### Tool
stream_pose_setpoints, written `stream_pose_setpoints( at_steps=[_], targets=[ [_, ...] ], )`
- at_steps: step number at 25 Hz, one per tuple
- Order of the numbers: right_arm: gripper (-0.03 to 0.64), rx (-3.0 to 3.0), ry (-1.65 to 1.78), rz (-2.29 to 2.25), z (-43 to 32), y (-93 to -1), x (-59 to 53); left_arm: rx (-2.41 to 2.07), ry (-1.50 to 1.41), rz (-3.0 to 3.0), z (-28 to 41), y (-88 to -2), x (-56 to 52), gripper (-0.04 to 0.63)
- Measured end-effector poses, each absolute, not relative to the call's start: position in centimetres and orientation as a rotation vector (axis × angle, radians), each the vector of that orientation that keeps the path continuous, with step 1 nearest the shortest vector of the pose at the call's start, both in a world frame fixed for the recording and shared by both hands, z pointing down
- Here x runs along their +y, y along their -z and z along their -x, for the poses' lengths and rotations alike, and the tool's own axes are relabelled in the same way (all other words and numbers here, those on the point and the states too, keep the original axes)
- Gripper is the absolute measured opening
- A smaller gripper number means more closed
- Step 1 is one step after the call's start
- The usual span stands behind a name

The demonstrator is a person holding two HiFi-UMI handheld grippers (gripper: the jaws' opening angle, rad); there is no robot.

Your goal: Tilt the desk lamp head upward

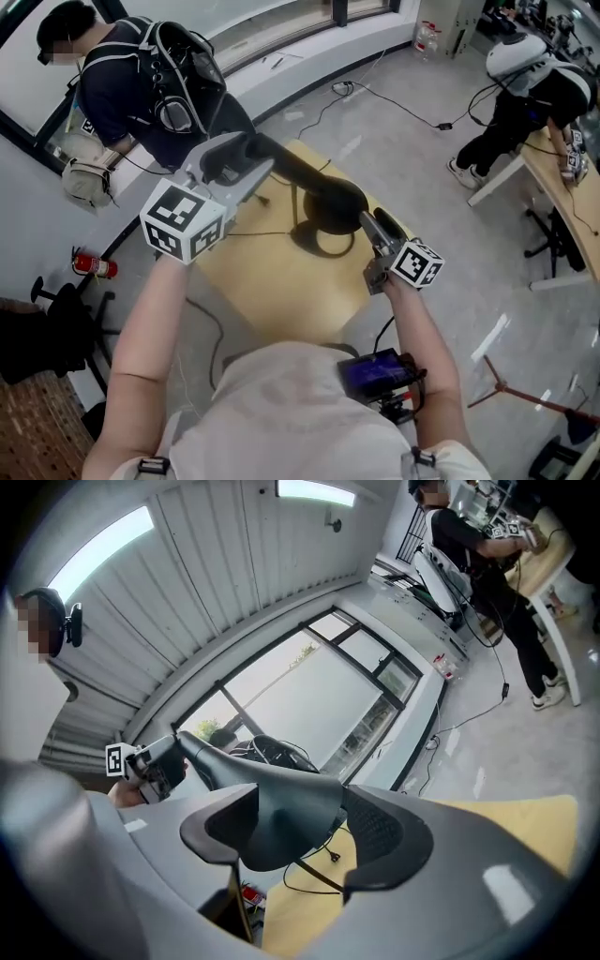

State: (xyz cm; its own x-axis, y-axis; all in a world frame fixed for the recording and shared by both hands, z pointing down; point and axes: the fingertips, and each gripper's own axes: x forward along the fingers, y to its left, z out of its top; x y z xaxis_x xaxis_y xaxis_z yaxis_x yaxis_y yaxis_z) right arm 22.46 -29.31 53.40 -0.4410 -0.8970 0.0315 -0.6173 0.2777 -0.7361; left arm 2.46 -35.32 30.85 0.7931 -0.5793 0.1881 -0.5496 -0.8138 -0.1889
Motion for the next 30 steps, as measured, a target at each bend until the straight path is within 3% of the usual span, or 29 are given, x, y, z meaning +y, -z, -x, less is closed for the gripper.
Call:
stream_pose_setpoints(
  at_steps=[8, 21, 30],
  targets=[
    [0.348, 2.134, 1.063, 1.335, -21.8, -55.1, -30.1, 0.89, 0.423, 2.841, -3.3, -30.9, -35.0, 0.23],
    [0.349, 2.076, 1.094, 1.208, -20.9, -53.8, -30.7, 0.968, 0.486, 2.793, -3.7, -31.7, -35.5, 0.234],
    [0.327, 1.987, 1.197, 1.167, -20.3, -54.1, -30.3, 0.914, 0.436, 3.089, -3.5, -32.6, -36.6, 0.279]
  ],
)
